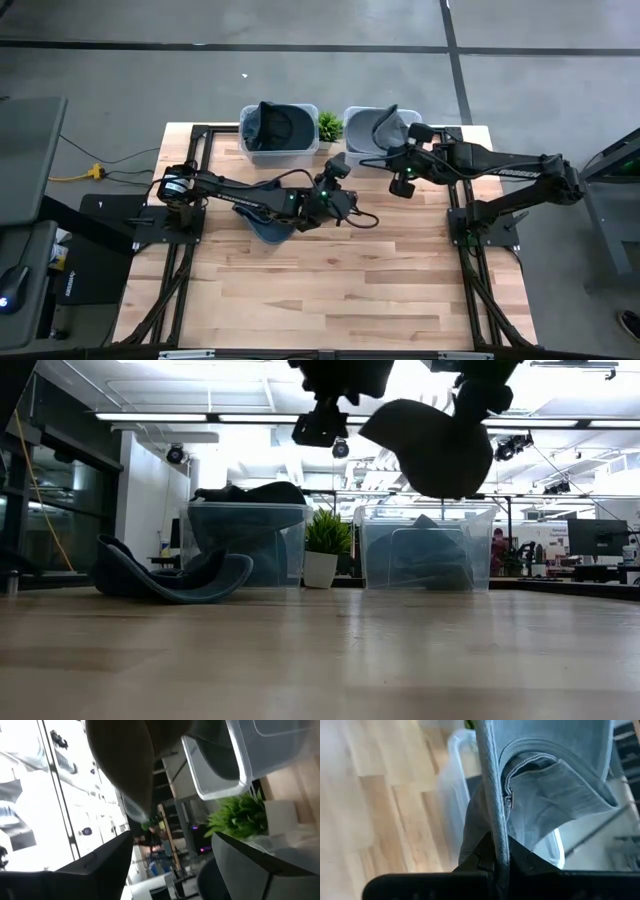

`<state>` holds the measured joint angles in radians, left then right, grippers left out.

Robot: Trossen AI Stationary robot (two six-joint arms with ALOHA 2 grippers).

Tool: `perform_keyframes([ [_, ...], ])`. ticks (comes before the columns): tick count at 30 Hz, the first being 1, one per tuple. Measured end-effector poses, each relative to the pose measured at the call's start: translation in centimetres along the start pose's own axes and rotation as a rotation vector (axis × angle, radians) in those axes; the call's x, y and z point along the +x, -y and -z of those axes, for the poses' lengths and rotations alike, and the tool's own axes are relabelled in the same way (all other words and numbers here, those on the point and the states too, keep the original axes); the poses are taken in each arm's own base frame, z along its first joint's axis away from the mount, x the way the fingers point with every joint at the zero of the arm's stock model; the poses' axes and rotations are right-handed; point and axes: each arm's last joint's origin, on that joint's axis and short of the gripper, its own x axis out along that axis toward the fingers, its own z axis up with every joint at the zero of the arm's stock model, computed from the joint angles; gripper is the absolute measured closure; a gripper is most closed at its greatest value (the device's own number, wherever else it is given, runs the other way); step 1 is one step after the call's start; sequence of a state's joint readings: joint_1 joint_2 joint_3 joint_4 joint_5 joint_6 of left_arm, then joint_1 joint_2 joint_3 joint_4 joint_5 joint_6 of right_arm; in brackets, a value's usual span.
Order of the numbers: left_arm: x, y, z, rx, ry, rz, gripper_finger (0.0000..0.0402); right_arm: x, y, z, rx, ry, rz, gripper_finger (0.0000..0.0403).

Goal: Pick & Place hat
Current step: Put the gray cap into the right transparent bin

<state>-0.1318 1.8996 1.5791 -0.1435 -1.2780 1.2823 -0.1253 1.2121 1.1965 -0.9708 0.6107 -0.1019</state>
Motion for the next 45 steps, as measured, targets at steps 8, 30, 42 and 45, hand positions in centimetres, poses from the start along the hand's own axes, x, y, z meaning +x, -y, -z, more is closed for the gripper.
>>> perform_keyframes([
  [8,-0.2,0.5,1.9,-0.1,-0.05,0.054,0.0134,-0.1,0.2,0.9,0.008,-0.079,0.071,0.04],
  [30,-4.2,3.9,15.5,-0.625,-0.298,0.138,0.0134,3.3,0.5,1.9,-0.097,-0.107,0.328,0.04],
  [42,-6.6,8.2,19.3,-0.989,-0.199,0.331,0.0134,7.4,3.8,2.3,-0.063,0.011,0.199,0.04],
  [45,-6.7,9.6,19.9,-1.067,-0.156,0.406,0.0134,8.0,4.4,2.7,-0.047,0.002,0.166,0.04],
])
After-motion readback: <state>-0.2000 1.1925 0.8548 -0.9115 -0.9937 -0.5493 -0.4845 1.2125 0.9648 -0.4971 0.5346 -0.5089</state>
